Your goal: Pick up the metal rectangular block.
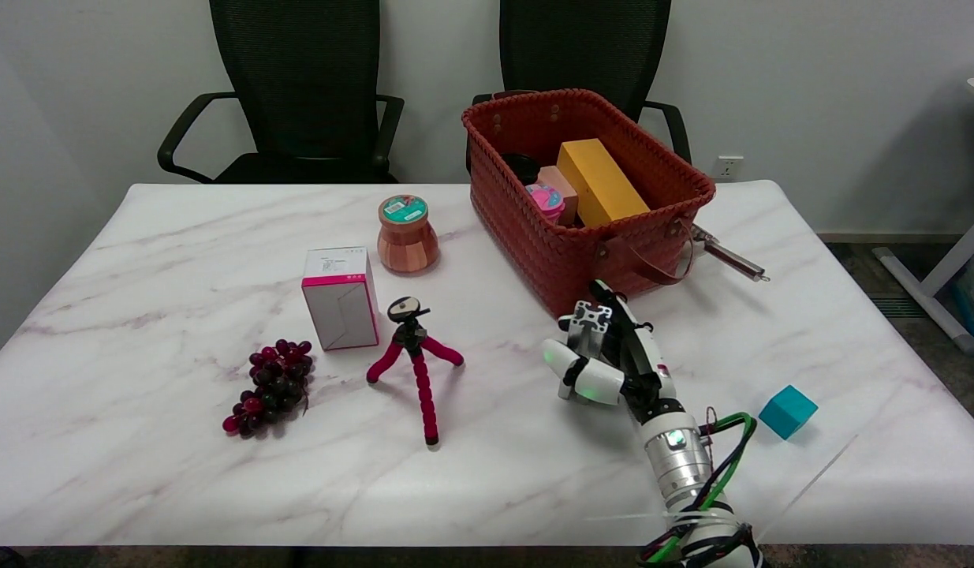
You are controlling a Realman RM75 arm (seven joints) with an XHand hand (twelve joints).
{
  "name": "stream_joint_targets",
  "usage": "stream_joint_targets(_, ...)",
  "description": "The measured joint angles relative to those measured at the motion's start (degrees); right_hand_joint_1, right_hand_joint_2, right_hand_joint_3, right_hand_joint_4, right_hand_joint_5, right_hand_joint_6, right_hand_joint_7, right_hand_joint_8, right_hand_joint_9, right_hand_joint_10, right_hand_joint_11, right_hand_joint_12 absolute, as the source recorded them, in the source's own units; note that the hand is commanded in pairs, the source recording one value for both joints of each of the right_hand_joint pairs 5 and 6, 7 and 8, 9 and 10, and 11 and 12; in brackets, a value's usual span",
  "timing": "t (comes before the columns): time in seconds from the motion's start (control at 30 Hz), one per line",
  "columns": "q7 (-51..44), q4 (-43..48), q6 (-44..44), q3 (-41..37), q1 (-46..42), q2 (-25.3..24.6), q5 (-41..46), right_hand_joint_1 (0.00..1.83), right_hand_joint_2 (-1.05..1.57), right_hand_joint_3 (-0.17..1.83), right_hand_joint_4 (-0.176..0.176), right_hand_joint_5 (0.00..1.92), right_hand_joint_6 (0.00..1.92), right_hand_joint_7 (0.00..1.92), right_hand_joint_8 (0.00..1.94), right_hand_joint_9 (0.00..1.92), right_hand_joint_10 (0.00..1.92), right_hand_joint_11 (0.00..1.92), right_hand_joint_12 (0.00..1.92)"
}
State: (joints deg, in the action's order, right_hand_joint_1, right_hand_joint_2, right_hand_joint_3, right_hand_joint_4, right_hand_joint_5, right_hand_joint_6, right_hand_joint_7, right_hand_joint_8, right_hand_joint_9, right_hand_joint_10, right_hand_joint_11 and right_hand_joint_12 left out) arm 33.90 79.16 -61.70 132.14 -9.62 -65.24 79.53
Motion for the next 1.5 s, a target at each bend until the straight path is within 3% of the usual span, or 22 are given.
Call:
stream_joint_targets(0.2,0.95,-0.26,0.43,0.00,0.25,-0.28,-0.48,1.07,0.73,0.58,0.000,0.21,0.21,0.92,0.92,0.69,0.69,0.53,0.53)
stream_joint_targets(0.4,1.80,-0.59,0.73,0.01,0.41,-0.60,-0.87,1.07,0.79,0.60,0.000,0.42,0.42,1.14,1.14,1.01,1.01,0.73,0.73)
stream_joint_targets(0.5,2.13,-0.73,0.78,0.01,0.47,-0.72,-0.96,1.07,0.81,0.60,0.000,0.44,0.44,1.18,1.18,1.08,1.08,0.78,0.78)
stream_joint_targets(0.87,2.79,-0.99,0.82,0.06,0.58,-0.97,-1.38,1.06,0.87,0.64,0.000,0.60,0.60,1.29,1.29,1.20,1.20,0.93,0.93)
stream_joint_targets(1.1,3.40,-1.22,0.81,0.08,0.60,-1.04,-1.81,1.03,0.88,0.75,0.000,0.95,0.95,1.37,1.37,1.27,1.27,1.02,1.02)
stream_joint_targets(1.2,3.81,-1.35,0.80,0.08,0.61,-1.04,-2.03,1.04,0.93,0.76,0.000,1.00,1.00,1.48,1.48,1.38,1.38,1.17,1.17)
stream_joint_targets(1.5,4.71,-1.67,0.70,0.07,0.63,-1.07,-2.58,1.00,1.04,0.82,0.000,1.21,1.21,1.61,1.61,1.50,1.50,1.39,1.39)
